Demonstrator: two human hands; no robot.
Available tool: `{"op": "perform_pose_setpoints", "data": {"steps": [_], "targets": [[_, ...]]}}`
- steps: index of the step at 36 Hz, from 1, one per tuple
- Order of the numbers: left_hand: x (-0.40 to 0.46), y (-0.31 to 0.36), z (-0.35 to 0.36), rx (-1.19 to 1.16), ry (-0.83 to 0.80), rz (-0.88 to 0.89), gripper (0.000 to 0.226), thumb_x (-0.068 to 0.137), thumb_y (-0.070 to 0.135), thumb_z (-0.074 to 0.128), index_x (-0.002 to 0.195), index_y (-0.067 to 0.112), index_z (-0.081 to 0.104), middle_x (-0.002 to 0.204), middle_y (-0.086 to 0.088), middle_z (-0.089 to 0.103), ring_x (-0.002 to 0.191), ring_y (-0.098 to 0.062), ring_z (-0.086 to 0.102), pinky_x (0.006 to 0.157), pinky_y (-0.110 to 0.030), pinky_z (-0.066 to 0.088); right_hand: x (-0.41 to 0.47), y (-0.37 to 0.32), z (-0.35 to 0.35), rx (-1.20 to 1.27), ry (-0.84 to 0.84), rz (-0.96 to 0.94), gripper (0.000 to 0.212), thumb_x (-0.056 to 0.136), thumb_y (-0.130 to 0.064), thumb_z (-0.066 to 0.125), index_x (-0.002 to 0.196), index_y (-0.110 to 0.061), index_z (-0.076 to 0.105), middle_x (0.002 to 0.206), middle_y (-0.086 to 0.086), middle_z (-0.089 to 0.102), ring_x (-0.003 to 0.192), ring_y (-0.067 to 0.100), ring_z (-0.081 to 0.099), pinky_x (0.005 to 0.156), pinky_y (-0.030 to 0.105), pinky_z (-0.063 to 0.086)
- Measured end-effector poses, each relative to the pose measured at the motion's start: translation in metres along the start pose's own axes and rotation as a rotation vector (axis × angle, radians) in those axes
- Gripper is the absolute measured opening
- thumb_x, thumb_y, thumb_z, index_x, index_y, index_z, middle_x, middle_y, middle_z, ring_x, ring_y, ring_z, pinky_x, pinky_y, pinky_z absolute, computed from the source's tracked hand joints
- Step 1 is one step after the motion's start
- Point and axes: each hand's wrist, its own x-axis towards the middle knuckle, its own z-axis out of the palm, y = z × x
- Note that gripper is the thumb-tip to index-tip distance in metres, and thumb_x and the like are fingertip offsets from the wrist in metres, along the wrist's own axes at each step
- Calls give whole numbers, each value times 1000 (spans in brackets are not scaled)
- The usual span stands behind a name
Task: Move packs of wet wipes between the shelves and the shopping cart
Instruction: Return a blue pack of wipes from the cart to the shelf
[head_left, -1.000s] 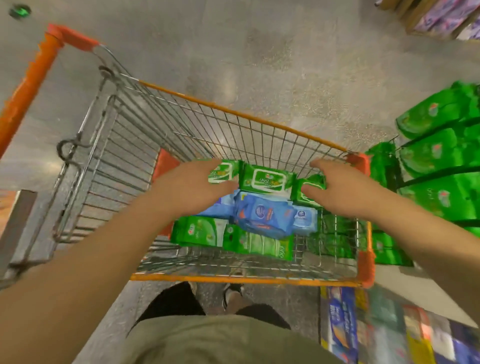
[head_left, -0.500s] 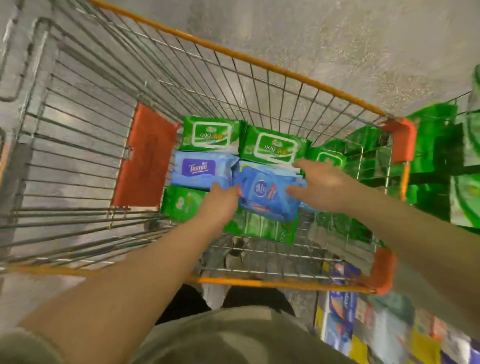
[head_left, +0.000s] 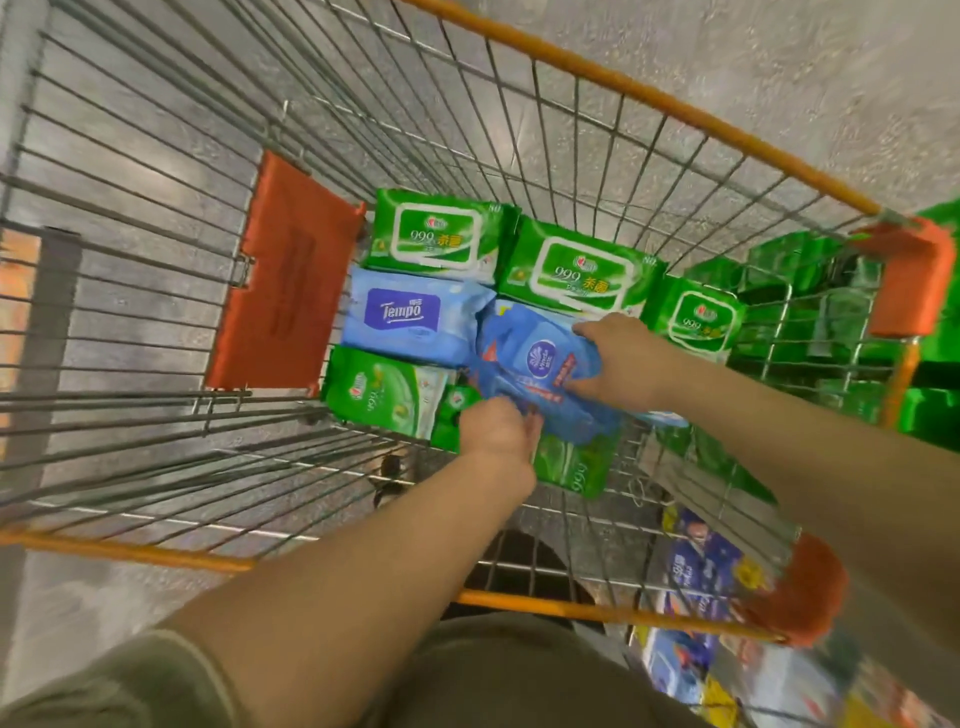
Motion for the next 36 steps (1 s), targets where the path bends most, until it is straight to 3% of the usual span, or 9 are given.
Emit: {"op": "perform_pose_setpoints", "data": {"steps": [3, 7, 12, 16, 19, 24, 29, 32, 36], "targets": [[9, -4, 8, 44, 19, 56, 17, 100, 0, 49, 92, 13, 56, 92, -9, 65, 75, -17, 61, 74, -27, 51, 8, 5, 6, 32, -63, 44, 64, 65, -82, 47, 91, -24, 56, 97, 16, 59, 99, 34, 53, 82, 35, 41], [13, -10, 14, 66, 51, 154, 17, 99, -1, 49, 109, 10, 58, 99, -18, 60, 71, -20, 55, 74, -33, 49, 10, 8, 7, 284, -33, 110, 72, 80, -89, 37, 77, -19, 52, 93, 12, 51, 94, 32, 53, 73, 35, 35], [29, -23, 19, 0, 70, 178, 41, 97, 14, 59, 137, 11, 54, 123, -20, 70, 90, -24, 67, 99, -51, 56, 3, 5, 3, 475, -69, 90, 100, 52, -97, 51, 101, -10, 56, 94, 5, 59, 82, 23, 61, 65, 34, 45], [34, -28, 18, 12, 106, 198, 45, 98, 25, 63, 141, 15, 52, 125, -13, 71, 103, -27, 71, 94, -47, 59, 0, 3, 10, 537, -98, 71, 134, 30, -88, 79, 136, -18, 33, 125, -7, 56, 110, 13, 61, 91, 38, 55], [23, -21, 15, -75, 22, 181, 30, 106, 19, 57, 134, 13, 59, 117, -9, 72, 73, -15, 71, 53, -23, 56, 6, 7, 25, 451, -96, 29, 114, 33, -85, 83, 125, -26, 52, 119, -5, 63, 105, 16, 66, 86, 40, 59], [12, -17, 9, -90, -59, 148, 30, 105, 19, 57, 135, 12, 62, 114, -7, 71, 53, -6, 67, 39, -15, 45, -7, -1, 21, 551, -54, 109, 80, 64, -43, 90, 126, -19, 47, 116, 0, 60, 100, 22, 63, 86, 43, 56], [4, -13, 5, -58, -157, 152, 32, 104, 24, 60, 135, 16, 60, 123, -8, 74, 98, -26, 73, 58, -28, 61, -17, -5, 11, 655, -47, 110, 68, 70, -35, 89, 123, -19, 49, 113, -2, 63, 97, 20, 65, 87, 43, 56], [-5, -4, 4, -74, -206, 201, 43, 98, 22, 69, 137, 18, 52, 127, -10, 71, 99, -26, 72, 58, -30, 60, -26, -5, 4, 803, -33, 120, 57, 71, -31, 89, 117, -24, 57, 112, -2, 69, 93, 19, 70, 86, 41, 58], [-24, 9, 6, -17, -169, 333, 88, 52, 48, 95, 126, 29, 51, 127, -5, 70, 104, -23, 74, 89, -48, 61, -54, -11, -8, 1039, 62, 110, 52, 72, -23, 89, 116, -19, 63, 105, 1, 76, 93, 25, 74, 90, 45, 59]]}}
